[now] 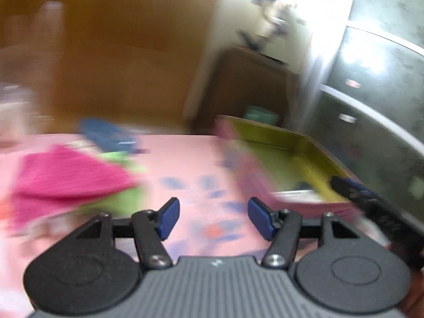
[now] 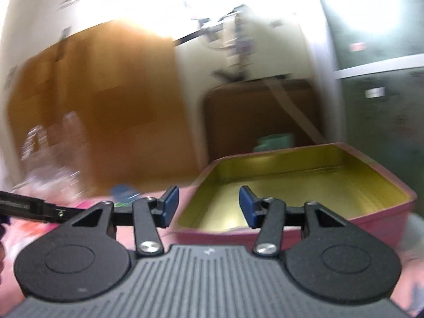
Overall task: Organize soft objects
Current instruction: 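Reach the left tool to the pink towel and grasp its edge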
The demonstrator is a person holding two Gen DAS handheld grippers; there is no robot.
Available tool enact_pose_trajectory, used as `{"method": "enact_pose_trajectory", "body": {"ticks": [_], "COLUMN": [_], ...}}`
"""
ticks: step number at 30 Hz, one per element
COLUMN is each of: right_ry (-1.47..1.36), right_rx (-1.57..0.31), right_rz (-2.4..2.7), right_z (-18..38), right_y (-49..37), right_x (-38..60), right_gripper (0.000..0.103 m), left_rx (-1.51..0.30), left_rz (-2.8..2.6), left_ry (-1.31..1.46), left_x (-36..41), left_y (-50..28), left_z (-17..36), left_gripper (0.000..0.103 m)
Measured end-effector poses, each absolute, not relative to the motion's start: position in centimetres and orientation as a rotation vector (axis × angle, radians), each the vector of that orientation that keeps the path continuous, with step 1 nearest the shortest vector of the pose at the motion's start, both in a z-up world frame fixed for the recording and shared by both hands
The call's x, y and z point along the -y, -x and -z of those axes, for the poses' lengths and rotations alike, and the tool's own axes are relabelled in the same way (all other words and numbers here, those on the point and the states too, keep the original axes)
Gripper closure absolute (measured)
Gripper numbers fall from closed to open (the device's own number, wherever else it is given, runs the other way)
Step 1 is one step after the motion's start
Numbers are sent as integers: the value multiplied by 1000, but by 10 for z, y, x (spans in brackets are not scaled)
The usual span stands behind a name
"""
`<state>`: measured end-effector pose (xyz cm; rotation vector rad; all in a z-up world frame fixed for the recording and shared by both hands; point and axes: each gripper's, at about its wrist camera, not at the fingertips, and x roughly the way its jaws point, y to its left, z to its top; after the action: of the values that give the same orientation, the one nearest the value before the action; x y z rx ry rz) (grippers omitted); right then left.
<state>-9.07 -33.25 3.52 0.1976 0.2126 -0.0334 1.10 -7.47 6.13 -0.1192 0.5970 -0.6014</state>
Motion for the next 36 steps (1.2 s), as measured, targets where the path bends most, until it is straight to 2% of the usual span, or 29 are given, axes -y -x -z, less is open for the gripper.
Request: {"method": "enact_pose_trajectory", "body": {"ticks": [5,8,11,13,17,18,20,21,27,30,33,35,36], "right_ry": [-147,-115,-80,-64,-12,0,-4,-29,-116,-144,-193,-202,-190], "right_rx": [-301,-361,-389,-413,-459,-482,-543,-565,-462,-413,-393,-398,-410], "right_rz": [-127,-201,-249,-269,-269,-275,-297,-303,-456,-474,-434,-344,-291], "right_z": [-29,-26,-28,-30,-26,-23,-17,-16,-39,-50,-49,-41,-36], "right_y": [67,50,28,8,-34,-44,-59,-61,9,66,120,151,161], "right_x": [270,238,210,194,168,163,156,155,160,187,231,261,272], "right_gripper": [49,45,43,38,34,36,77,93,94,94,94,93,88], "left_rx": [-617,-616,-631,-597,-582,-581,-580,-580,-583,-586,-593,-592,-592], "left_rz": [334,216,143,147,153,158,167,170,186,196,220,242,256], "left_ry": [136,182,268,379,464,475,483,484,505,525,517,484,462], "left_x": [-16,-58,-84,-99,-109,-110,-113,-113,-115,-117,-115,-109,-104], "left_y": [-24,-33,-44,-47,-48,-49,-49,-50,-49,-48,-46,-45,-44], "left_z": [-32,-15,-2,-2,0,0,1,2,4,4,3,1,0], "left_gripper": [44,44,45,40,39,39,39,39,36,36,30,30,30]}}
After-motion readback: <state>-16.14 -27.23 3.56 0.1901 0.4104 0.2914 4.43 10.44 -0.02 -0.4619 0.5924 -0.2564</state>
